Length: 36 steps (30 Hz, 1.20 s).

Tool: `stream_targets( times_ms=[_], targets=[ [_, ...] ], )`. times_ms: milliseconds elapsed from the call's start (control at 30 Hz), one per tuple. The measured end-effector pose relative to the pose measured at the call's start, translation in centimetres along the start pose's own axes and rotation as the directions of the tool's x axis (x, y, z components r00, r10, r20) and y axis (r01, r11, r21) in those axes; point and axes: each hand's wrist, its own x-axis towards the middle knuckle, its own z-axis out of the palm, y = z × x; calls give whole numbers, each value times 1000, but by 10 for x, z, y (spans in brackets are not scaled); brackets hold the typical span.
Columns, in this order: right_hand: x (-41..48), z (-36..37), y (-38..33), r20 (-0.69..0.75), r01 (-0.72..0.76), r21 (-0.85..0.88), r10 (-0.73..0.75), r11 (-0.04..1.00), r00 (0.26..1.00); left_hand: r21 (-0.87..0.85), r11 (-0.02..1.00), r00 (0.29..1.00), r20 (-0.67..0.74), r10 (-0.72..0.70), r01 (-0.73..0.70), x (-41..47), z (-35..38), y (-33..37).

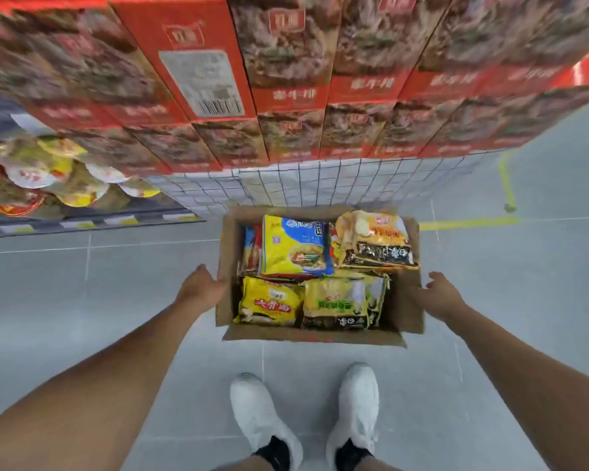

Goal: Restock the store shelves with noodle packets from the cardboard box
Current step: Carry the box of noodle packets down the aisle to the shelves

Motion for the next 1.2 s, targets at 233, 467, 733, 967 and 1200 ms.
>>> stream_targets(
  times_ms=[233,467,733,967,1200],
  targets=[
    [46,35,17,-61,-16,79,20,997,998,-276,936,969,171,-176,219,67,41,-14],
    [44,36,17,-116,78,-61,-84,995,990,62,998,997,-74,18,-14,69,54,-29],
    [-25,7,2,-103,57,-82,-65,995,993,47,998,996,-68,50,-46,12,21,-46],
    [-161,-77,-34,-89,97,-120,-108,988,990,16,999,998,-48,33,-32,-114,-85,-42],
    [-327,-184,-74,-94,162,-154,-178,975,979,-22,997,993,-93,66,-68,-284,-214,-46]
  ],
)
